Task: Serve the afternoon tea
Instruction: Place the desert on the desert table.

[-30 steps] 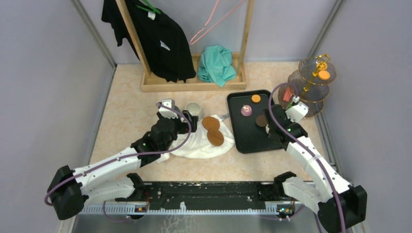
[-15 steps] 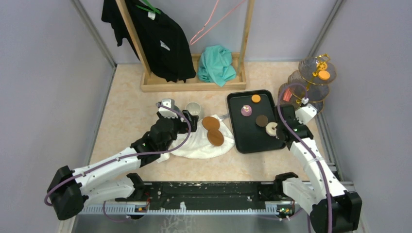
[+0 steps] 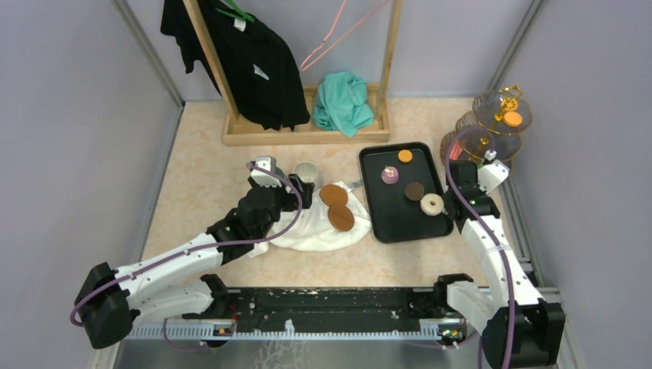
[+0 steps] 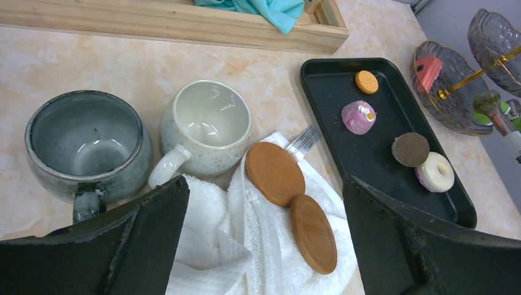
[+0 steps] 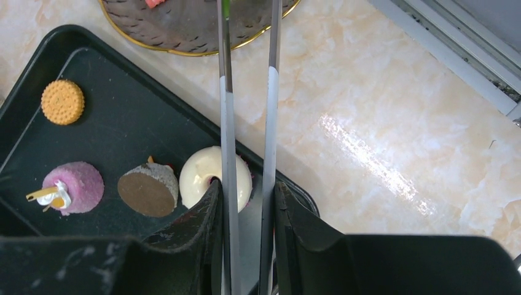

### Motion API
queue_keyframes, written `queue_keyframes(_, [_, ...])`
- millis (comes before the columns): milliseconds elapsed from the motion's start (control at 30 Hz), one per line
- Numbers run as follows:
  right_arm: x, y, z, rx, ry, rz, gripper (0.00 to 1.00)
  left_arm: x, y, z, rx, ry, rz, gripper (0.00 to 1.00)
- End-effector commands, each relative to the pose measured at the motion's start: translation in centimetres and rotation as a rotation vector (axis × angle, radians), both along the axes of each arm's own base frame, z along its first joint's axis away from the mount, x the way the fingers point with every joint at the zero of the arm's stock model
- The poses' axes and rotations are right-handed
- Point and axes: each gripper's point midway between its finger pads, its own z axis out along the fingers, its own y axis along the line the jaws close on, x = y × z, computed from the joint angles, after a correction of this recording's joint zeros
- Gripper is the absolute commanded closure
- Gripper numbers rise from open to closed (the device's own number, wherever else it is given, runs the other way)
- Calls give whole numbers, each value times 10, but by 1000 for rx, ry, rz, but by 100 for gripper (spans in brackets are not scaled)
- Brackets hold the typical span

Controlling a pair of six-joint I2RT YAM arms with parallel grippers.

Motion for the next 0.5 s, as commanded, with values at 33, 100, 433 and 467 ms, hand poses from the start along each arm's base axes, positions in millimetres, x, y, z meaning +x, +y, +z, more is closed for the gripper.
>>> queue_keyframes(33, [19,-12,16,-13,-89,-16,100,1,-1,13,-27,-22,0,1])
queue_keyframes(100, [21,-15,16,-13,-92,-18,100,1,-1,14,-27,-21,0,1])
queue_keyframes(433, [33,-35,16,9,-110,-30,100,5,-7,14,-20,-4,-2,1])
queue_keyframes(467, [34,-36,17,9,-116,-31,100,5,-7,13,-18,-3,-2,1])
